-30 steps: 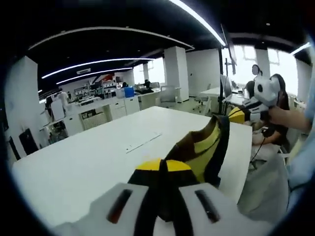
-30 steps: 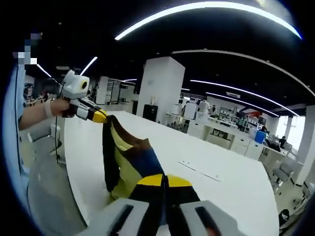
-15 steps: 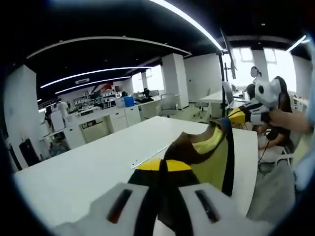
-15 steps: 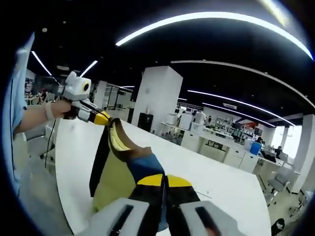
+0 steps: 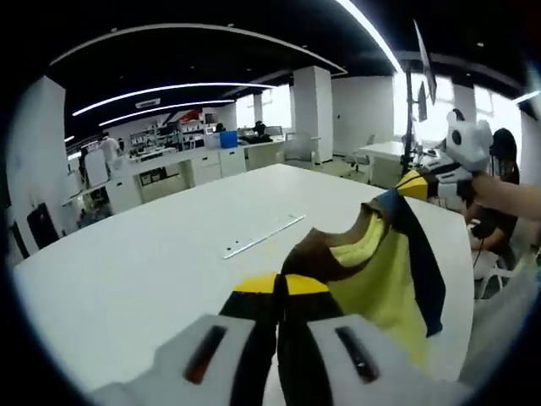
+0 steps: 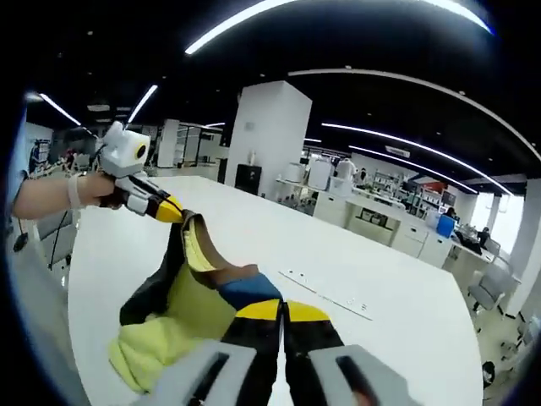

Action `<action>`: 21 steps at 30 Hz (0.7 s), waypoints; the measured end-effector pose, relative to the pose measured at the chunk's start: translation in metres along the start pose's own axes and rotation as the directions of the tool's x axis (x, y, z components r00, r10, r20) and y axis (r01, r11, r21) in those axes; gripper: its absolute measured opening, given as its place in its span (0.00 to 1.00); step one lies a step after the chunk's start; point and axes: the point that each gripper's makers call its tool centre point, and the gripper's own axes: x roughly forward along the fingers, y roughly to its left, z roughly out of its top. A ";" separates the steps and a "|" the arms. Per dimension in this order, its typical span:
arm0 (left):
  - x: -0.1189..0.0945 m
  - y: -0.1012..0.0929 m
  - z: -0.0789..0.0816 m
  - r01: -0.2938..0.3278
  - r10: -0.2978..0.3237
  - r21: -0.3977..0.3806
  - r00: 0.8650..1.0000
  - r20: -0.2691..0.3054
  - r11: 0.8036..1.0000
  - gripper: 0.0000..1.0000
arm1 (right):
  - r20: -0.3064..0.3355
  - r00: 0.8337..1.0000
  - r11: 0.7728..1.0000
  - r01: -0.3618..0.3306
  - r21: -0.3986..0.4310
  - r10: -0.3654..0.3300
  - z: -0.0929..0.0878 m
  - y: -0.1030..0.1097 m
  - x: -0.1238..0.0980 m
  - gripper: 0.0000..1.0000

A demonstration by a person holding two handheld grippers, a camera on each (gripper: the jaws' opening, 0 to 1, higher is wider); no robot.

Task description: Fold the garment on the visible template until the final outline fits inside the template.

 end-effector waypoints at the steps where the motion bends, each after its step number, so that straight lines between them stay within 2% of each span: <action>1: 0.008 0.005 -0.006 -0.016 0.016 0.006 1.000 -0.010 1.000 0.00 | -0.004 1.000 1.000 0.000 -0.001 0.000 -0.002 -0.002 0.004 0.00; 6: 0.038 0.019 -0.034 -0.043 0.043 0.000 0.997 -0.063 0.999 0.00 | -0.061 0.998 1.000 -0.012 0.010 0.013 -0.028 -0.020 0.045 0.00; 9: 0.055 0.029 -0.052 -0.062 0.060 -0.015 0.994 -0.095 0.998 0.00 | -0.133 0.991 1.000 -0.022 0.012 0.023 -0.057 -0.027 0.070 0.00; 11: 0.065 0.034 -0.062 -0.072 0.070 -0.011 0.992 -0.107 0.997 0.00 | -0.154 0.988 1.000 -0.020 0.020 0.023 -0.068 -0.030 0.081 0.00; 14: 0.086 0.041 -0.084 -0.088 0.084 -0.019 0.986 -0.143 0.996 0.00 | -0.222 0.975 0.999 -0.023 0.036 0.030 -0.095 -0.033 0.101 0.00; 17: 0.105 0.041 -0.105 -0.090 0.085 -0.018 0.978 -0.192 0.996 0.00 | -0.262 0.965 0.999 -0.022 0.037 0.031 -0.113 -0.035 0.114 0.00; 21: 0.117 0.046 -0.110 -0.099 0.093 -0.017 0.973 -0.210 0.995 0.00 | -0.304 0.952 0.999 -0.008 0.048 0.022 -0.133 -0.039 0.124 0.00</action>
